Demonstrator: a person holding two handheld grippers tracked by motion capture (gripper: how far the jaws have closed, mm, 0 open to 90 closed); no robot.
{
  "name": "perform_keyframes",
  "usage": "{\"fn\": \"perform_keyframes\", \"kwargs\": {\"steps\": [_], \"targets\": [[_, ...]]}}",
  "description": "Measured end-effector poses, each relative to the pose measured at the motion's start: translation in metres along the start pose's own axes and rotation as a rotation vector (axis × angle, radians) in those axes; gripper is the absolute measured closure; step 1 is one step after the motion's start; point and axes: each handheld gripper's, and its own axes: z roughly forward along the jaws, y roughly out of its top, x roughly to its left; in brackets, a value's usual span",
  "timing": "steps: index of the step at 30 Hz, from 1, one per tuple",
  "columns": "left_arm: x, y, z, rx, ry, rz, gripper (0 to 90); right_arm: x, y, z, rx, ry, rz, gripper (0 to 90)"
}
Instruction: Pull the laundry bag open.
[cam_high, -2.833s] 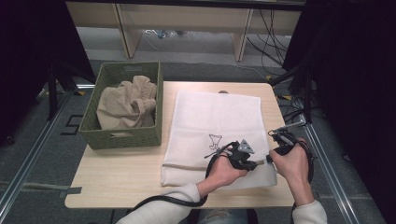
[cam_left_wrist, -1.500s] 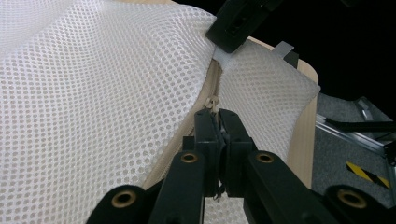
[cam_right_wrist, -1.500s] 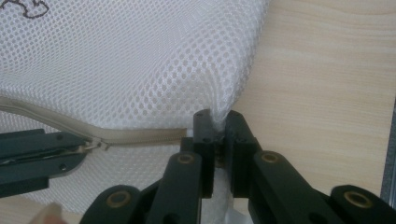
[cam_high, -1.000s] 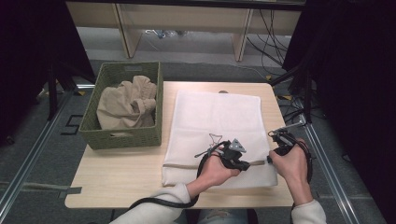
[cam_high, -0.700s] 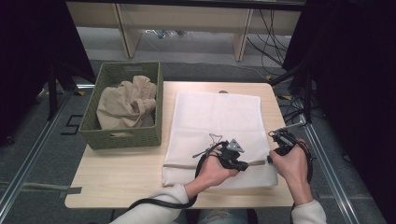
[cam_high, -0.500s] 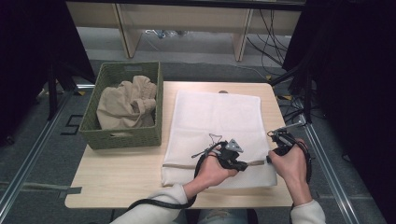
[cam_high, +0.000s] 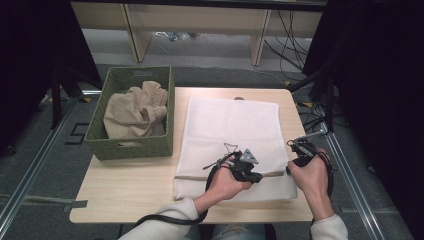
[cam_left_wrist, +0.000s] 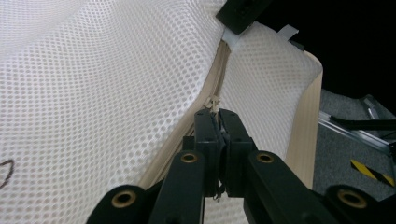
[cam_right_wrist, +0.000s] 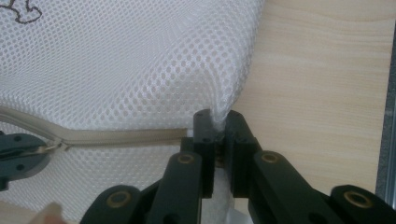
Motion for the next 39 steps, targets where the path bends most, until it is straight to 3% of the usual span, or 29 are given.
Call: {"fn": "perform_keyframes", "kwargs": {"steps": [11,13,15,17,20,25,26,27,28,29,31,32,34,37,39], "targets": [[0.003,-0.001,-0.004,-0.008,-0.006,-0.017,86.7,-0.001,0.0,-0.001,0.002,-0.001,0.015,85.3],[0.004,-0.001,-0.005,-0.006,-0.011,-0.019,86.7,-0.005,-0.001,-0.001,0.002,-0.019,-0.026,85.2],[0.006,-0.002,-0.006,-0.008,-0.019,-0.022,86.7,-0.003,-0.001,-0.001,-0.005,-0.021,0.002,85.3],[0.005,-0.003,-0.007,-0.016,-0.017,-0.039,86.7,-0.005,-0.001,-0.003,0.005,-0.013,-0.011,85.3],[0.006,-0.005,-0.009,-0.016,-0.014,-0.038,86.7,-0.002,0.0,-0.003,-0.003,0.002,0.019,85.2],[0.007,-0.008,-0.01,-0.013,0.0,-0.036,86.7,-0.003,-0.001,0.0,-0.006,-0.006,0.005,85.2],[0.008,-0.009,-0.011,-0.013,-0.003,-0.029,86.7,-0.001,-0.001,0.0,0.002,-0.018,0.039,85.2],[0.009,-0.01,-0.011,-0.018,-0.005,-0.037,86.7,-0.004,-0.001,0.001,-0.001,-0.002,0.004,85.2],[0.011,-0.011,-0.013,-0.01,-0.008,-0.025,86.7,-0.004,0.0,0.001,0.006,-0.002,0.013,85.2],[0.01,-0.012,-0.013,-0.012,-0.006,-0.041,86.7,-0.003,0.0,0.001,0.023,0.001,0.021,85.2],[0.012,-0.012,-0.014,-0.013,-0.01,-0.033,86.7,-0.003,0.0,0.002,0.005,0.001,0.003,85.2],[0.012,-0.012,-0.014,-0.011,-0.004,-0.038,86.7,0.001,-0.001,0.001,0.017,-0.008,0.032,85.2],[0.013,-0.012,-0.014,-0.012,-0.016,-0.034,86.7,0.001,0.0,0.002,0.015,-0.008,0.035,85.2],[0.014,-0.013,-0.016,-0.003,0.001,-0.039,86.7,0.001,0.0,0.001,0.016,-0.01,0.036,85.2],[0.014,-0.014,-0.016,-0.007,0.002,-0.043,86.7,-0.003,0.0,0.003,0.027,-0.009,0.004,85.2]]}}
